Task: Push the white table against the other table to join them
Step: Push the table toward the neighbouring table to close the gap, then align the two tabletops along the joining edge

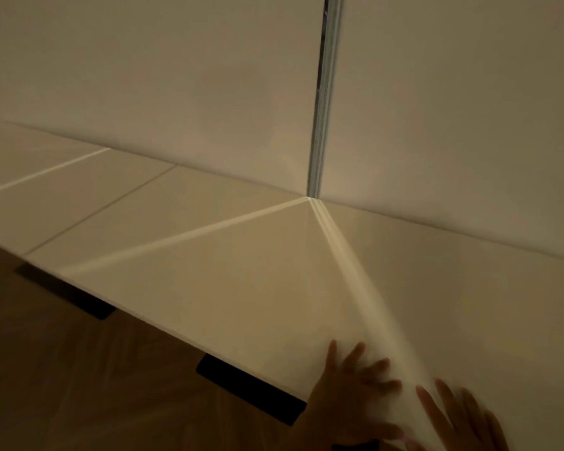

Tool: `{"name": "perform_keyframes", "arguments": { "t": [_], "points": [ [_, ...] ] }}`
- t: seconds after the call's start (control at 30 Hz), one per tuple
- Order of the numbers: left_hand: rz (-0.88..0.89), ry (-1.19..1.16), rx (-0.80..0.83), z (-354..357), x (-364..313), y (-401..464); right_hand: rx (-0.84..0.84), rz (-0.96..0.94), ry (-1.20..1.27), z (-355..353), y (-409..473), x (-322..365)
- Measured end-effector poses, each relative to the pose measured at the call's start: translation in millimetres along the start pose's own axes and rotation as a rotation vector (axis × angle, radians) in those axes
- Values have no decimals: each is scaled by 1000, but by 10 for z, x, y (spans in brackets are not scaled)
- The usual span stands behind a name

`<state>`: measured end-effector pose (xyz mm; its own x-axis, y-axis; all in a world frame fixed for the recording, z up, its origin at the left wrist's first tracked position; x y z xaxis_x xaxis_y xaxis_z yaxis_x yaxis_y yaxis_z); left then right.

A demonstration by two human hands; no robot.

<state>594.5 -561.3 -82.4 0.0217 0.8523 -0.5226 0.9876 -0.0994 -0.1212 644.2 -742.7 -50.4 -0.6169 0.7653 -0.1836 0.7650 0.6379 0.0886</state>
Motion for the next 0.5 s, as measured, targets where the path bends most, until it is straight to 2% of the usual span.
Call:
{"name": "perform_keyframes", "arguments": {
  "t": [0.03, 0.1, 0.13, 0.27, 0.37, 0.5],
  "points": [
    [-13, 64, 46, -23, -19, 28, 42, 20, -12, -1, -31, -77],
    [-87, 277, -6, -88, 35, -42, 98, -5, -14, -38, 24, -19],
    [-113, 273, -17, -93, 39, -65, 121, -9, -39, -41, 30, -15],
    [-5, 188, 52, 58, -52, 79, 246, 13, -54, 88, -57, -148],
    [-66, 160, 173, 73, -79, 113, 254, 43, -22, 237, -121, -176],
    [-93, 167, 217, 6, -171, 91, 335, 79, -4, 185, -156, -164]
  ]
}}
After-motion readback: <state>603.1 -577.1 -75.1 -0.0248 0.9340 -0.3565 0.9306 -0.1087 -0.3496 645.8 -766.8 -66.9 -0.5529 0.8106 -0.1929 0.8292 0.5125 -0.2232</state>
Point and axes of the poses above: each hand's wrist, its own y-axis towards the middle knuckle, its own z-axis out of the palm, x = y × z, the point moved 4 cm from there along y, towards the middle knuckle, and after that the axes turned 14 degrees about -y, right-handed, at the moved point
